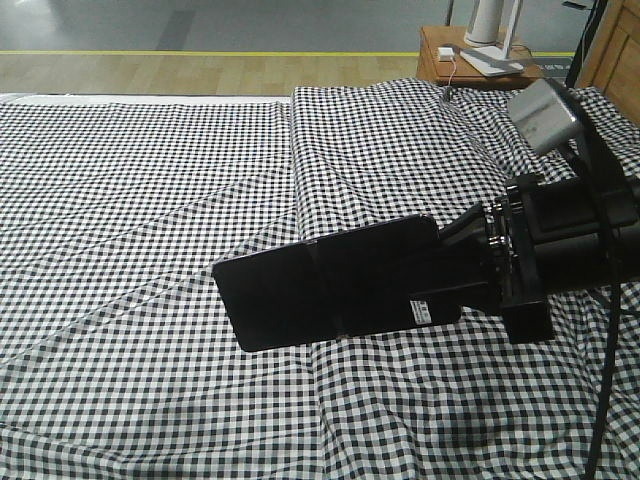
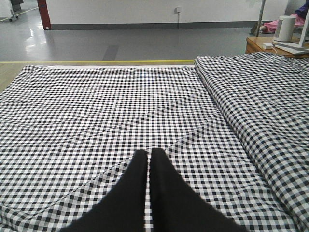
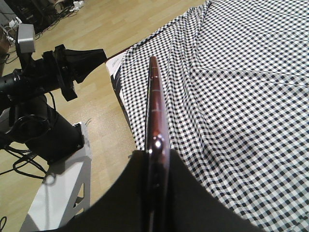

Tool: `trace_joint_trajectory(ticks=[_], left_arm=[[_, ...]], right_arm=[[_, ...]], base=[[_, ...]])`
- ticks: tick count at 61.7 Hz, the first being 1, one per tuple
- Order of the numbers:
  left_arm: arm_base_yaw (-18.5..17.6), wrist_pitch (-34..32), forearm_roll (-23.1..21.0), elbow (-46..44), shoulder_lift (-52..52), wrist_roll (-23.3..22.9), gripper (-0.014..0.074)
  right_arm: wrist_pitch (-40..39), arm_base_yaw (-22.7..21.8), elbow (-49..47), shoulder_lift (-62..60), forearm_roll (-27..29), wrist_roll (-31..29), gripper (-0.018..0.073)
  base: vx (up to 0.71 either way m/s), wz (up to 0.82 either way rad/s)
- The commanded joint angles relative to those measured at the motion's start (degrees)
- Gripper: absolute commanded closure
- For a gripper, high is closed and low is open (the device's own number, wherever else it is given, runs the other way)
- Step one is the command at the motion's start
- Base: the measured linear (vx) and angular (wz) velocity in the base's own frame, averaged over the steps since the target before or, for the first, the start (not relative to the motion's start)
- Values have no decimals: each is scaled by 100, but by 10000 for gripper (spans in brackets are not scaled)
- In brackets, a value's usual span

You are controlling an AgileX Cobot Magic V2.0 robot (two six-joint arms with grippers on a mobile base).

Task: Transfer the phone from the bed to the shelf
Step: 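Hold the phone in the right gripper while the base turns away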

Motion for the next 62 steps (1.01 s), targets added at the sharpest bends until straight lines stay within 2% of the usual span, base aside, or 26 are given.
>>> trace_joint_trajectory(ticks=[1, 62], left_arm=[[-28, -413, -54, 15, -27, -22, 596], [-28, -413, -54, 15, -27, -22, 596]], right_arm=[[398, -1, -150, -146, 540, -19, 561], [403, -1, -150, -146, 540, -19, 561]], base=[[0, 1], [-3, 13]])
